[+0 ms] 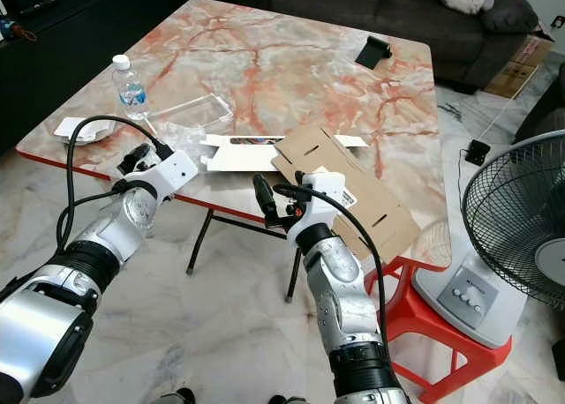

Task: Picking trash to rubbish bin

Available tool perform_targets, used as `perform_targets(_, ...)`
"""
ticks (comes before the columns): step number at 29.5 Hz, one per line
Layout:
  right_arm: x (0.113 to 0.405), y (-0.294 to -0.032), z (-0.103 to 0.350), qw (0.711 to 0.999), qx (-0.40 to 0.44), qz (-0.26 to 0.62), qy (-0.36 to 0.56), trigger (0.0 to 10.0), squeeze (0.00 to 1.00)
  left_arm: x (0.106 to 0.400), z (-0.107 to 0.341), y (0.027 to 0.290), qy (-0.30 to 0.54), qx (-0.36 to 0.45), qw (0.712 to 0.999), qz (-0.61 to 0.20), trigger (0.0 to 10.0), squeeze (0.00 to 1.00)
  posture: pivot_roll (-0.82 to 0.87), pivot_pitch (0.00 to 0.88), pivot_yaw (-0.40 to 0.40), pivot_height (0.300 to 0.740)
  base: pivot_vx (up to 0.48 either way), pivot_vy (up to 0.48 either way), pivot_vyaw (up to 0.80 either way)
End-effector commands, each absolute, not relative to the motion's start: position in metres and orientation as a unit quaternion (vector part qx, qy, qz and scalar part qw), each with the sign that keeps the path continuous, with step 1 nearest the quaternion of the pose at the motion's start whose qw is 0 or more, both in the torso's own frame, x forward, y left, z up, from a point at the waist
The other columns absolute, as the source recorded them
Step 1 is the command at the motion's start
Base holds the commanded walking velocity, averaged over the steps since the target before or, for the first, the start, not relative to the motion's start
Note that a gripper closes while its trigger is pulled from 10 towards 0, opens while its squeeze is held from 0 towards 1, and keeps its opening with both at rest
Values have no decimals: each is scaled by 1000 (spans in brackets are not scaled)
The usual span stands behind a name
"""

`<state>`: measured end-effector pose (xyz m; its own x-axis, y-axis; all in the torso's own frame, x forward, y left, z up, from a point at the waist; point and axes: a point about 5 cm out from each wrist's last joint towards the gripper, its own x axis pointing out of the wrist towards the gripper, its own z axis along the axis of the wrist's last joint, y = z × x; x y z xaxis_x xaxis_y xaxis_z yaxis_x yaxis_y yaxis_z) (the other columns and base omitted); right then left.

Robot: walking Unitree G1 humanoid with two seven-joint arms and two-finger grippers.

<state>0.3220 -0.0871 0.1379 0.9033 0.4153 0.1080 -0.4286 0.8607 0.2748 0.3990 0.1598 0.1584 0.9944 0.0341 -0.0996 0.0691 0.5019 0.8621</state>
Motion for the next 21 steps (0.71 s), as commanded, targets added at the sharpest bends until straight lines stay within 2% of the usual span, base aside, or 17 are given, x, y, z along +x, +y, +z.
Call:
perform_targets(1,322,-87,143,964,147,219,-29,10000,0,400,159,156,48,489,871,-10,0,0,-116,143,-105,740,0,0,0)
perform_targets(21,326,-85,143,964,147,220,-30,10000,0,395,146,153,59,477,877,-13,0,0,-109,119,-101,740,0,0,0)
